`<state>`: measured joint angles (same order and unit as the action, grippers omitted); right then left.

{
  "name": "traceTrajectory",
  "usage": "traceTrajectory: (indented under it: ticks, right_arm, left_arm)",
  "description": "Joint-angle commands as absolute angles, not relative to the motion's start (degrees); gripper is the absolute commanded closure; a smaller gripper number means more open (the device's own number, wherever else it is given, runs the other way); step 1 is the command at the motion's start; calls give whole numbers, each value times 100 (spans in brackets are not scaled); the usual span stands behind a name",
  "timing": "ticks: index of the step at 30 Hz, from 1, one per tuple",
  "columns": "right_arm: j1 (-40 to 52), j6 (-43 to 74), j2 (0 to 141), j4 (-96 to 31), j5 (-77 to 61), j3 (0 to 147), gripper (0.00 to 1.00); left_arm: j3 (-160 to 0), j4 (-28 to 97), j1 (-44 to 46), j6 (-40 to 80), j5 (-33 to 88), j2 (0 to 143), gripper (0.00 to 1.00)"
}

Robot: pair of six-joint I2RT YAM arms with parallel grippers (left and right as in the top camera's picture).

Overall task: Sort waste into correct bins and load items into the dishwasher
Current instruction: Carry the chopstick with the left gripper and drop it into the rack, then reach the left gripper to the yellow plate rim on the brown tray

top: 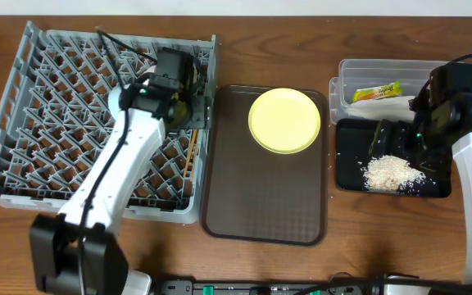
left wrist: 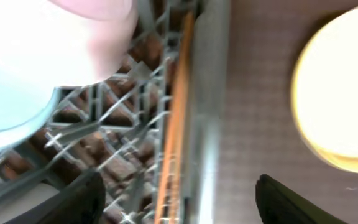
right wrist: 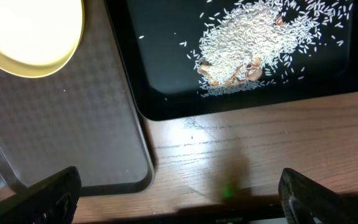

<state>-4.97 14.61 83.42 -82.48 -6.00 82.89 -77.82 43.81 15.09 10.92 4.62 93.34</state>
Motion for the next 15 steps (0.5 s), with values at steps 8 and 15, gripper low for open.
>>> traceTrajectory:
  ticks: [8,15]
  right_arm:
    - [-523,1411,8324,-8211,-626,8335,1]
    - [-523,1411,8324,-8204,-628,8335,1]
  left_arm:
    - [-7920,3800,2204,412,1437,9190,20]
    - [-8200,3548,2897,-587,1435,9535,20]
